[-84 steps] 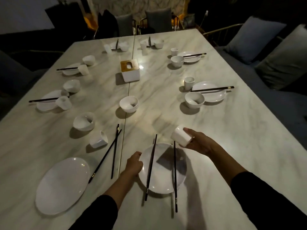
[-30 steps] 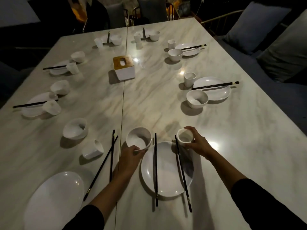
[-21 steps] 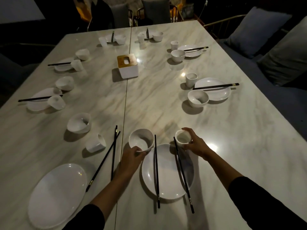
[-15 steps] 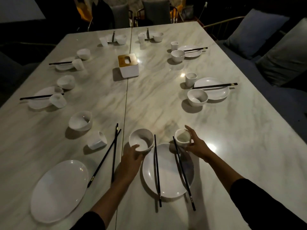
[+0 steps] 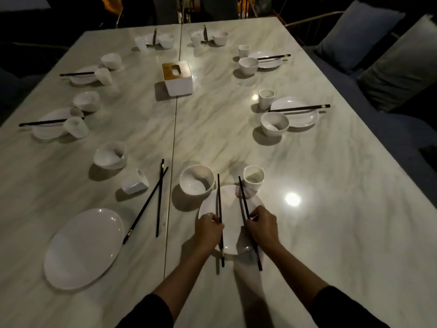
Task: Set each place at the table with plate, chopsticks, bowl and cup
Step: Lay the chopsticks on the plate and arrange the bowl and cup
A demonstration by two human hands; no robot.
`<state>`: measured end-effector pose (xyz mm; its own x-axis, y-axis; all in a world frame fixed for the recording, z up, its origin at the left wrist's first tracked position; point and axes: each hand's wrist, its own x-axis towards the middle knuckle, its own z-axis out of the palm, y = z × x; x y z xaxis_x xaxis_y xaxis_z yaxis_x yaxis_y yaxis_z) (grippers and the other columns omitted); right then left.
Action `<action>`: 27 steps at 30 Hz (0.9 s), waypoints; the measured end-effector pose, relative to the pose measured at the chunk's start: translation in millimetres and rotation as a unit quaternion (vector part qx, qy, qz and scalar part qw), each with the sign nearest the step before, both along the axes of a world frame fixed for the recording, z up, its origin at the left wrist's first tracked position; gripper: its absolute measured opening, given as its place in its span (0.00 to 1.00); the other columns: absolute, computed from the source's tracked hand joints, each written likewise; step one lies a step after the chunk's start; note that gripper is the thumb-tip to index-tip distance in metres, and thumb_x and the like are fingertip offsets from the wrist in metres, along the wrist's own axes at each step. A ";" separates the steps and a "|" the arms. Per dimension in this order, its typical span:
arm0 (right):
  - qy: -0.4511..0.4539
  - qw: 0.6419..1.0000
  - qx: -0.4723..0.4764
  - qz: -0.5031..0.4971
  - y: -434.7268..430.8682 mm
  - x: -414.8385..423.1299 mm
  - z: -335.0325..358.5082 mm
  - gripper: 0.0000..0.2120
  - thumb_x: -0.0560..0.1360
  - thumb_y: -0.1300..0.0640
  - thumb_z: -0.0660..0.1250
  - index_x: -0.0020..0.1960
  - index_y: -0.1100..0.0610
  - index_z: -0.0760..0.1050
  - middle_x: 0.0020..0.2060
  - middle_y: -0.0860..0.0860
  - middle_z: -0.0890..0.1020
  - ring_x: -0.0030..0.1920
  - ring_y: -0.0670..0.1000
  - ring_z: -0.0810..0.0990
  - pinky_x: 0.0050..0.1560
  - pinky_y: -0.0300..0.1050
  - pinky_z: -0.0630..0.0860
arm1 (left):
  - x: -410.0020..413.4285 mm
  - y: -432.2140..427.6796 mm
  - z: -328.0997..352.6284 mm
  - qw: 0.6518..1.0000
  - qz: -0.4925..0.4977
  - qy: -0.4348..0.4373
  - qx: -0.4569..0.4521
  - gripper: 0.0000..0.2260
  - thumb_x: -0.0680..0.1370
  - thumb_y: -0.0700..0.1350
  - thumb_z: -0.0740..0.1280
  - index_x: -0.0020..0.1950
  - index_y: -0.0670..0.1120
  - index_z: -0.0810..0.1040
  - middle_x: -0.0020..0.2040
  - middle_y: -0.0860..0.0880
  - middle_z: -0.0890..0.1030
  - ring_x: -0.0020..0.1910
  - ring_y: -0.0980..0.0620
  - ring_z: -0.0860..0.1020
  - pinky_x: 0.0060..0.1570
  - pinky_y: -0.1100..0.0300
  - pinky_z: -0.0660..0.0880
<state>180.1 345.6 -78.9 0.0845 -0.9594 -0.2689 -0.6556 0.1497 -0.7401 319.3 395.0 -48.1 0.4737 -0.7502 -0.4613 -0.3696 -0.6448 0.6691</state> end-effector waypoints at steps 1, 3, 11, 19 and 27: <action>-0.004 1.000 0.014 0.000 -2.5 1.5 0.8 0.09 0.72 0.62 0.71 0.44 0.52 0.71 0.39 0.48 0.77 0.39 0.47 0.78 0.36 0.33 0.72 | 0.2 -0.6 1.1 1.000 -0.005 0.014 0.014 0.08 0.75 0.40 0.70 0.53 0.40 0.79 0.48 0.41 0.82 0.43 0.46 0.82 0.40 0.57 0.80; -0.013 0.999 0.031 0.001 -4.9 5.8 1.6 0.10 0.71 0.61 0.72 0.42 0.52 0.71 0.38 0.47 0.77 0.38 0.44 0.78 0.34 0.31 0.72 | -1.6 0.9 3.0 0.998 -0.009 0.047 0.045 0.08 0.74 0.40 0.71 0.51 0.39 0.79 0.44 0.40 0.82 0.35 0.48 0.82 0.35 0.58 0.81; -0.042 0.996 0.081 0.014 -0.1 8.0 2.5 0.04 0.73 0.59 0.72 0.45 0.54 0.76 0.40 0.53 0.83 0.36 0.47 0.84 0.36 0.38 0.81 | -8.2 4.5 7.5 0.988 -0.003 0.131 0.076 0.07 0.73 0.38 0.72 0.49 0.41 0.79 0.36 0.44 0.82 0.31 0.49 0.82 0.32 0.61 0.81; -0.018 0.995 0.070 0.066 -0.8 8.0 2.8 0.09 0.74 0.60 0.70 0.53 0.60 0.81 0.47 0.56 0.84 0.42 0.48 0.81 0.43 0.34 0.76 | -13.2 -4.1 15.8 0.989 -0.002 0.126 0.076 0.06 0.75 0.36 0.69 0.51 0.39 0.80 0.35 0.43 0.80 0.24 0.52 0.78 0.18 0.68 0.69; -0.006 0.995 0.061 0.074 -0.6 7.4 1.8 0.09 0.74 0.59 0.70 0.53 0.60 0.81 0.47 0.56 0.84 0.38 0.44 0.79 0.35 0.29 0.71 | -16.7 -5.1 16.6 0.984 0.016 0.159 0.084 0.06 0.76 0.34 0.67 0.51 0.39 0.80 0.49 0.37 0.82 0.37 0.45 0.81 0.21 0.66 0.74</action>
